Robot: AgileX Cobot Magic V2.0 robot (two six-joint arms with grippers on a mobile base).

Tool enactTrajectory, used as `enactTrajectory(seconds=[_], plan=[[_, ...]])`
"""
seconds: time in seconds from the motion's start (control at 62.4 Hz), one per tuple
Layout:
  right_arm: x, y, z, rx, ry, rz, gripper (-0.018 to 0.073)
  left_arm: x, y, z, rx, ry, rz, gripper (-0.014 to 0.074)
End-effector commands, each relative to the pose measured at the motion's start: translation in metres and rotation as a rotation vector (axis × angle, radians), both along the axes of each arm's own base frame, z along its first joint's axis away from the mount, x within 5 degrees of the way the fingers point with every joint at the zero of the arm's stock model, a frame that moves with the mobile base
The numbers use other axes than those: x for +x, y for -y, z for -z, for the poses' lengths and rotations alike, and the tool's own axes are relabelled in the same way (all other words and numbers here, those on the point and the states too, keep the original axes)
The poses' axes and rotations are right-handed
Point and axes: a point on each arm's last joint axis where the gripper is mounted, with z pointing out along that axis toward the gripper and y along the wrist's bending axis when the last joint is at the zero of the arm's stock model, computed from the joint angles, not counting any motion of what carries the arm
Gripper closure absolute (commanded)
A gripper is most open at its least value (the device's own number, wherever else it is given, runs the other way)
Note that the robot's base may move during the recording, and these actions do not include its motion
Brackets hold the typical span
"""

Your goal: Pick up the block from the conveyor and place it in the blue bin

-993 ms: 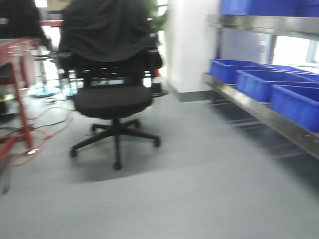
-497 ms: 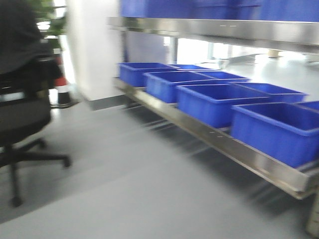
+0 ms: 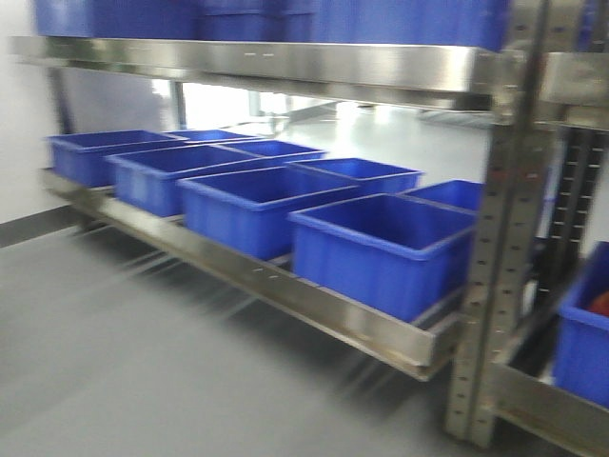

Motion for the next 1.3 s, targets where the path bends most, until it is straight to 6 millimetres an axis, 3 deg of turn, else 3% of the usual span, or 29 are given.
enactTrajectory(seconds=[0.0, 1.282], plan=[[-0.0013, 0.0001, -0.0024, -0.008, 0.025, 0.002, 0.0721, -0.0015, -0.0002, -0.0038, -0.011, 0.025, -0.001, 0.0708], [-0.0013, 0.0001, -0.0027, -0.007, 0.028, 0.002, 0.0721, -0.0015, -0.0002, -0.0038, -0.011, 0.025, -0.001, 0.0708]])
